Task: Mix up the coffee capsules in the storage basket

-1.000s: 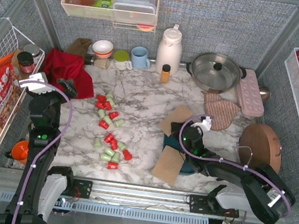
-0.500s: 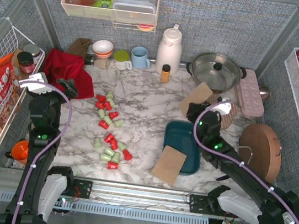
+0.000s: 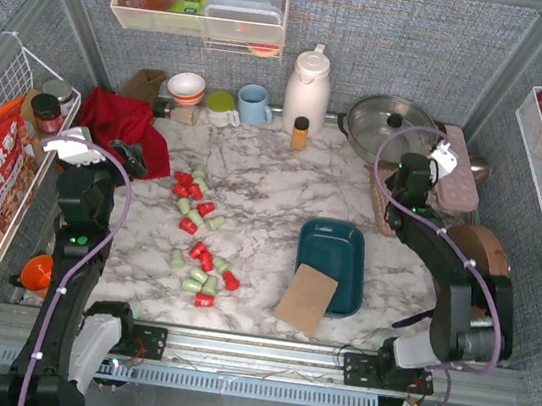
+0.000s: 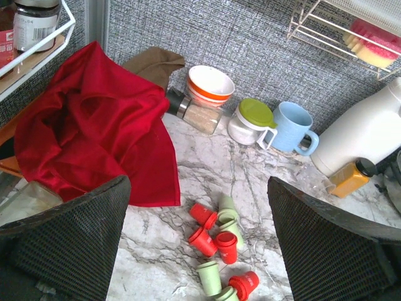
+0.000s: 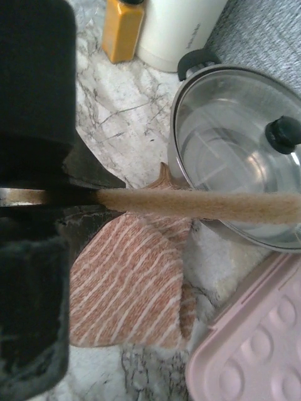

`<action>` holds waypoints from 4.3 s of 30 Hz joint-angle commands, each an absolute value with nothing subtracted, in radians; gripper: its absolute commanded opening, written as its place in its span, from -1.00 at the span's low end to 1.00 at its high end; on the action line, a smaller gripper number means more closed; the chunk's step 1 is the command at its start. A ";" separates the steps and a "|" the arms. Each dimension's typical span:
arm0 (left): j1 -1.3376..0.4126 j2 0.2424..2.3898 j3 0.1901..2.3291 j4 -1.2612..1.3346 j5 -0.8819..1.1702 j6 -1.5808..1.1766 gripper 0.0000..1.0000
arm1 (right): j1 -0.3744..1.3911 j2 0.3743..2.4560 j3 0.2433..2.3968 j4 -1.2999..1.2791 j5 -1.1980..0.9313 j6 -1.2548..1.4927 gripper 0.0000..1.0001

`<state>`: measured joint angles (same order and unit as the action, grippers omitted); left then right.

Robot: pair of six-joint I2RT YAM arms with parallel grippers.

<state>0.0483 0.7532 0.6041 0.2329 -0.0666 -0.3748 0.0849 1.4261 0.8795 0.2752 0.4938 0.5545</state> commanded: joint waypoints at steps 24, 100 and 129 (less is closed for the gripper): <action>0.046 0.764 0.630 0.218 -0.029 -0.387 0.98 | -0.046 1.629 1.251 -0.277 0.579 0.405 0.99; -1.304 1.258 0.813 0.000 -0.306 -0.639 0.46 | 0.762 0.853 0.491 -0.436 0.186 0.561 0.34; -1.304 1.439 0.767 0.159 -0.410 -0.989 -0.12 | 0.762 0.865 0.471 -0.406 0.187 0.559 0.34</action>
<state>-1.3037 1.4429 0.7471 0.1558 -0.3695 -0.9554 0.7601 0.8764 0.4717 -0.4049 0.1837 0.5640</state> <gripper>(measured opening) 0.453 0.670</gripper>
